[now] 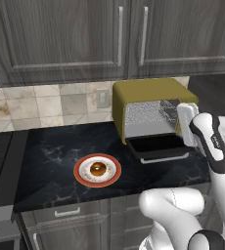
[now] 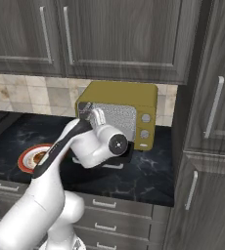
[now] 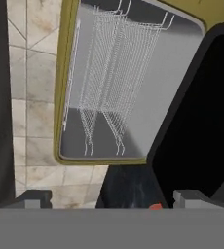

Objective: Pick up the bagel from the plate, place it on the toaster oven rack, close the door, and set the timer.

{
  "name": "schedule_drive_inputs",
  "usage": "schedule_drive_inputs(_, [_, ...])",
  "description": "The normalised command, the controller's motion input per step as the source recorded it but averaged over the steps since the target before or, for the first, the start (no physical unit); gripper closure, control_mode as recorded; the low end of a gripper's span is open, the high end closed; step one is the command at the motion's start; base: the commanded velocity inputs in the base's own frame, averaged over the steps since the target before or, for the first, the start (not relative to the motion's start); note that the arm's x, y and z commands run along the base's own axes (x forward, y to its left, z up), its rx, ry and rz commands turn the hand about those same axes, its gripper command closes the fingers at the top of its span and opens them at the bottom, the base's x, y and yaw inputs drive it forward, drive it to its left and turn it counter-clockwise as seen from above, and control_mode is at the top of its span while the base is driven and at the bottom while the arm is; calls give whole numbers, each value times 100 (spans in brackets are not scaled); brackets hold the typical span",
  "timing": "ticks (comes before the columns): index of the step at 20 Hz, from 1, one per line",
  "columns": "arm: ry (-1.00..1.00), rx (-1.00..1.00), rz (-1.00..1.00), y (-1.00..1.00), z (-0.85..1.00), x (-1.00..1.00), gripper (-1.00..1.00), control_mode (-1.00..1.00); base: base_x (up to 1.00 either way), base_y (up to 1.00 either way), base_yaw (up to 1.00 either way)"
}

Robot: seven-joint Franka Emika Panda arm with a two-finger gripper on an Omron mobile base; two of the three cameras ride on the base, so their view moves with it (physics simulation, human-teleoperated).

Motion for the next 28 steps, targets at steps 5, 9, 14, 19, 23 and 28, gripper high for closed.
schedule_drive_inputs(5, [0, 7, 1, -10, -23, 41, -100, -100, 0, 0, 0])
schedule_drive_inputs(9, [0, 7, 2, -15, -15, 32, -100, -100, 0, 0, 0])
schedule_drive_inputs(14, [0, 4, 2, -3, -19, 36, -100, -100, 0, 0, 0])
schedule_drive_inputs(19, [-3, 0, 1, 0, -17, 37, -100, -100, 0, 0, 0])
schedule_drive_inputs(23, [-2, 0, 0, -1, -21, 41, -100, -100, 0, 0, 0])
schedule_drive_inputs(28, [-7, 2, 0, -4, -19, 40, -100, -100, 0, 0, 0])
